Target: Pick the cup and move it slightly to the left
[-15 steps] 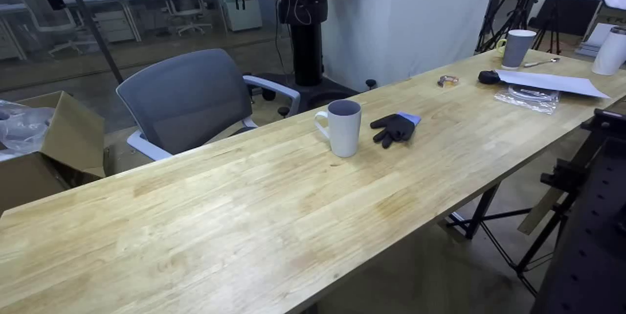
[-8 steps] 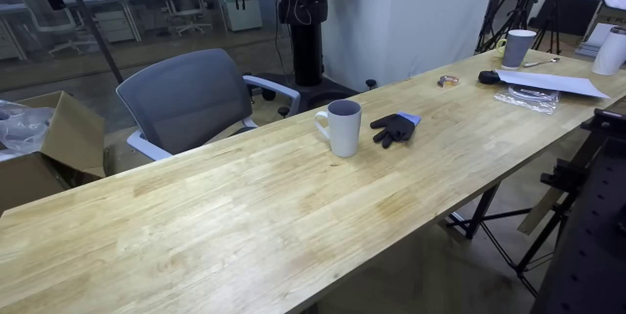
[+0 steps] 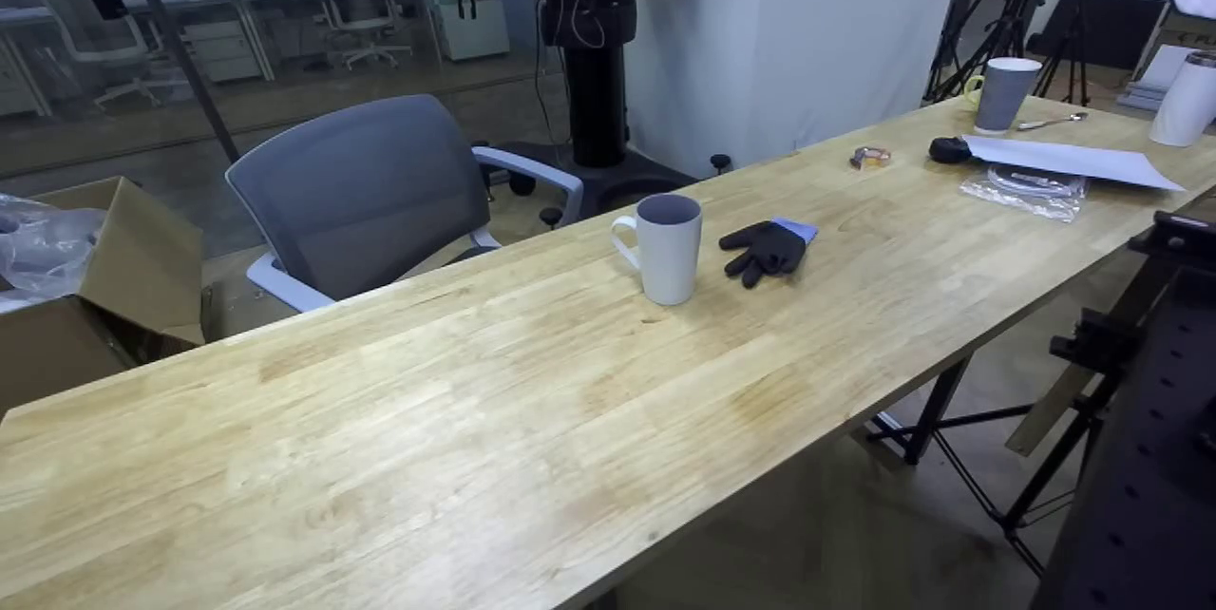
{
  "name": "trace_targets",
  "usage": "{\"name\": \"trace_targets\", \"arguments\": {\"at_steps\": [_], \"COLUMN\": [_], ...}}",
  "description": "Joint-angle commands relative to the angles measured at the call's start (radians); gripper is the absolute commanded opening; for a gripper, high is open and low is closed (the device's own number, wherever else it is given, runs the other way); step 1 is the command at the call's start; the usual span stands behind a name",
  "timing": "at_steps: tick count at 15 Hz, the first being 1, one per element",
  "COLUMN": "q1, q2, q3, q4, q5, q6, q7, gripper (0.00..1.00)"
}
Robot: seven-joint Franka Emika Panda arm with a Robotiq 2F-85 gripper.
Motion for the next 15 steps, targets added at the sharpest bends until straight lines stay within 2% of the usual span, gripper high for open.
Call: {"name": "trace_targets", "arguments": {"at_steps": [1, 9, 15], "q1": [0.013, 0.061, 0.086], "q2": [0.017, 0.146, 0.376], "q3": [0.003, 0.005, 0.013], "q4": [0.004, 0.011, 0.06], "q5": [0.001, 0.021, 0.049], "q6": [0.034, 0.293, 0.523], "q7": [-0.002, -0.039, -0.053], "gripper": [1.0, 1.0, 1.0]}}
